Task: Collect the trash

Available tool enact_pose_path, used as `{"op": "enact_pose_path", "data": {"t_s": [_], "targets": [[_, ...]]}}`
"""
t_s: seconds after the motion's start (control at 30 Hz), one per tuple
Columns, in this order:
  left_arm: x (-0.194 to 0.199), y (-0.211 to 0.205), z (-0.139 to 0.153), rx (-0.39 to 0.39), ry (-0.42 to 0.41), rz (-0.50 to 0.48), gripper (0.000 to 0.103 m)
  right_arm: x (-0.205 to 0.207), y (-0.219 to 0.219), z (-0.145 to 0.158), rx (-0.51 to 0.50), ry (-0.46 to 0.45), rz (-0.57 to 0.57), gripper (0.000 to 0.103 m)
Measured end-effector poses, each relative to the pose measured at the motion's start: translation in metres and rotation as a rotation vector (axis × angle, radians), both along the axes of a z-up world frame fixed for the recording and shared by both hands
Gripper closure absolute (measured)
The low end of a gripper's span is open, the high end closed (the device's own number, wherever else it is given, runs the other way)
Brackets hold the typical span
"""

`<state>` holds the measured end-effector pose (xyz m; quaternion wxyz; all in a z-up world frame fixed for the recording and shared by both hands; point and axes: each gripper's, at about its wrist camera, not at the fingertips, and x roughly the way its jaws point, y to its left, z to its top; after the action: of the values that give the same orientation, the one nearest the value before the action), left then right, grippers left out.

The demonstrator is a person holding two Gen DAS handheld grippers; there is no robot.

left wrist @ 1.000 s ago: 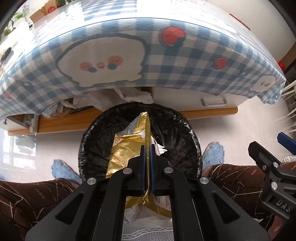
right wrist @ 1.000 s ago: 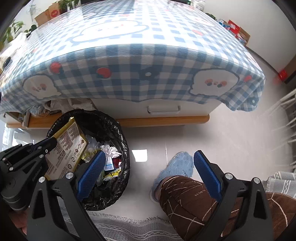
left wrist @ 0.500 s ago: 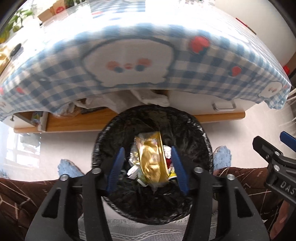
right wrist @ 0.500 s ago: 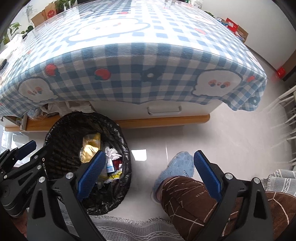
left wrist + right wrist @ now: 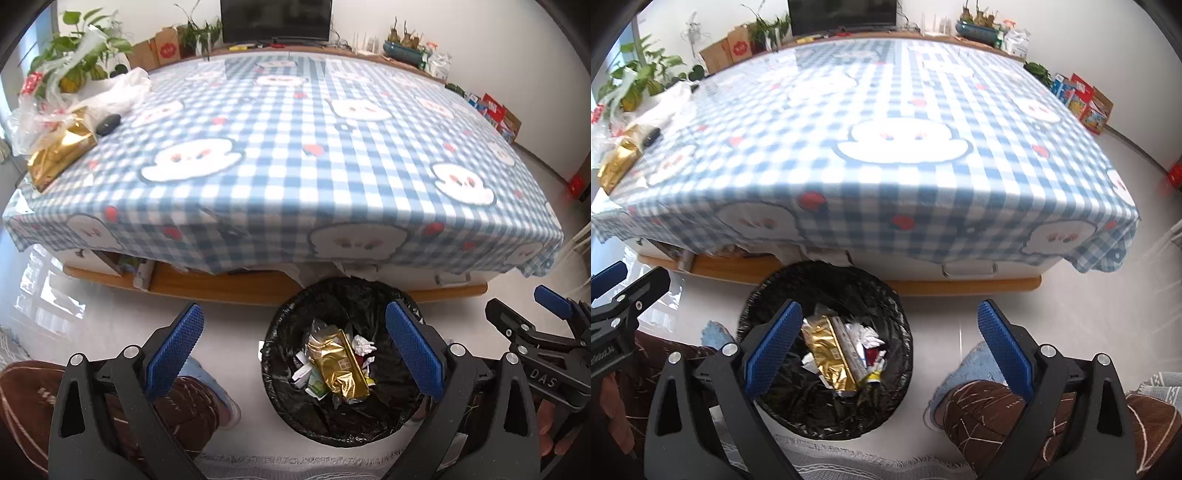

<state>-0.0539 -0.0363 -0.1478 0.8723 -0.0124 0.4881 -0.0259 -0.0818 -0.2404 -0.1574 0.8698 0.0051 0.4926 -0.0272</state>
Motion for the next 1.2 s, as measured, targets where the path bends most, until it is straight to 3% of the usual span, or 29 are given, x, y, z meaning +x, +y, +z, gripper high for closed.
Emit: {"op": "enact_pose_path", "data": {"t_s": [0.17, 0.4, 1.2], "targets": [[-0.005, 0.011, 0.023, -0.028, -0.021, 0.006, 0.006, -0.011, 0.008, 0.028, 0.002, -0.073, 0.016, 0.008], [-0.008, 0.007, 0.023, -0.021, -0.007, -0.024, 0.006, -0.014, 0.007, 0.046, 0.036, -0.100, 0.010, 0.008], [-0.009, 0.001, 0.020, -0.017, 0.002, -0.056, 0.006, -0.013, 0.004, 0.039, 0.027, -0.084, -0.001, 0.008]]}}
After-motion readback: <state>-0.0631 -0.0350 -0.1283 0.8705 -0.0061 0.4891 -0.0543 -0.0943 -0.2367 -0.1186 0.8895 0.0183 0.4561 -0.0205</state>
